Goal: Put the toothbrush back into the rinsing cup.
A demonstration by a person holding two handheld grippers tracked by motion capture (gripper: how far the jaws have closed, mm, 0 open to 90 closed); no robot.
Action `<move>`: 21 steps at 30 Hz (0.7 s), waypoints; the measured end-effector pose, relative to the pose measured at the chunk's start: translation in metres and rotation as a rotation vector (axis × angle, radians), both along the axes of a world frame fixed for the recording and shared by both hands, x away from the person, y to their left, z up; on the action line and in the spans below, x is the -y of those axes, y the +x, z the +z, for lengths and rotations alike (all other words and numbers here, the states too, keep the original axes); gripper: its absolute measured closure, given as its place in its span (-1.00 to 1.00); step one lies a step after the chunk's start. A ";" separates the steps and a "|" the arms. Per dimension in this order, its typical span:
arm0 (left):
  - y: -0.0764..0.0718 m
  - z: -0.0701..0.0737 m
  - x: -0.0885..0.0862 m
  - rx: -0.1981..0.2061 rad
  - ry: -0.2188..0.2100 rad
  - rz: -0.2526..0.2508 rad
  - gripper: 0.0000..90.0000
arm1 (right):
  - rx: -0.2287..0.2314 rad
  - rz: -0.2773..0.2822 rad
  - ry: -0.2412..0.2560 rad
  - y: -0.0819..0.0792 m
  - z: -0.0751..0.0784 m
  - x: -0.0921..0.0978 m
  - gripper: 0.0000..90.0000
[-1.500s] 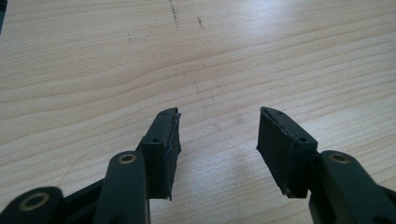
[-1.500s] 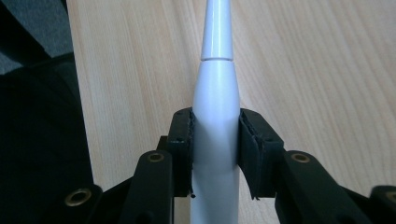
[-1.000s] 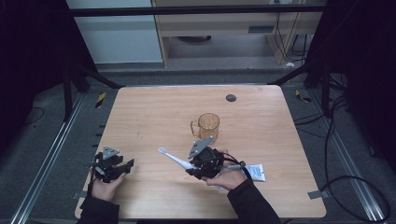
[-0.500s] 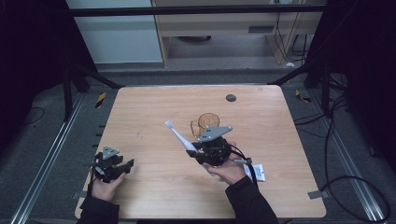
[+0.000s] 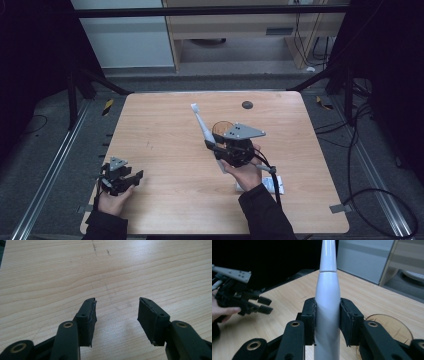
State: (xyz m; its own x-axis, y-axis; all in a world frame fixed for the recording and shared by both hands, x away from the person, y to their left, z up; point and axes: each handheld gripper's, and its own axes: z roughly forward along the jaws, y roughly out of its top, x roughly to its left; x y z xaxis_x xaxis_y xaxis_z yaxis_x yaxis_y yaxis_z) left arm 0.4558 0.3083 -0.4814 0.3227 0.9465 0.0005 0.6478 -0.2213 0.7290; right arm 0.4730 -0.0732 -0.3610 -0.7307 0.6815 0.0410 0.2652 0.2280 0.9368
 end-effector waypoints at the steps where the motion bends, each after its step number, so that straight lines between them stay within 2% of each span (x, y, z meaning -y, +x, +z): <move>1: 0.000 0.000 0.000 0.000 0.000 0.000 0.06 | -0.001 -0.011 0.009 0.001 0.000 0.001 0.49; 11: 0.000 0.000 0.000 0.002 0.001 0.002 0.06 | 0.048 -0.124 0.112 0.012 0.005 0.009 0.49; 16: 0.000 0.000 0.000 0.003 0.000 0.002 0.06 | 0.077 -0.184 0.145 0.019 0.009 0.013 0.49; 21: 0.000 0.000 0.000 0.002 0.000 0.002 0.06 | 0.091 -0.220 0.173 0.027 0.013 0.013 0.49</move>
State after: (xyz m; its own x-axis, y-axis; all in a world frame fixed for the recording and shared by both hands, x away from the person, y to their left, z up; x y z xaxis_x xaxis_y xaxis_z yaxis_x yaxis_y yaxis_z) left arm 0.4560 0.3083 -0.4816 0.3204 0.9473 0.0009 0.6466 -0.2194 0.7306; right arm 0.5004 -0.0859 -0.3485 -0.5725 0.8123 0.1117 0.2040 0.0092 0.9789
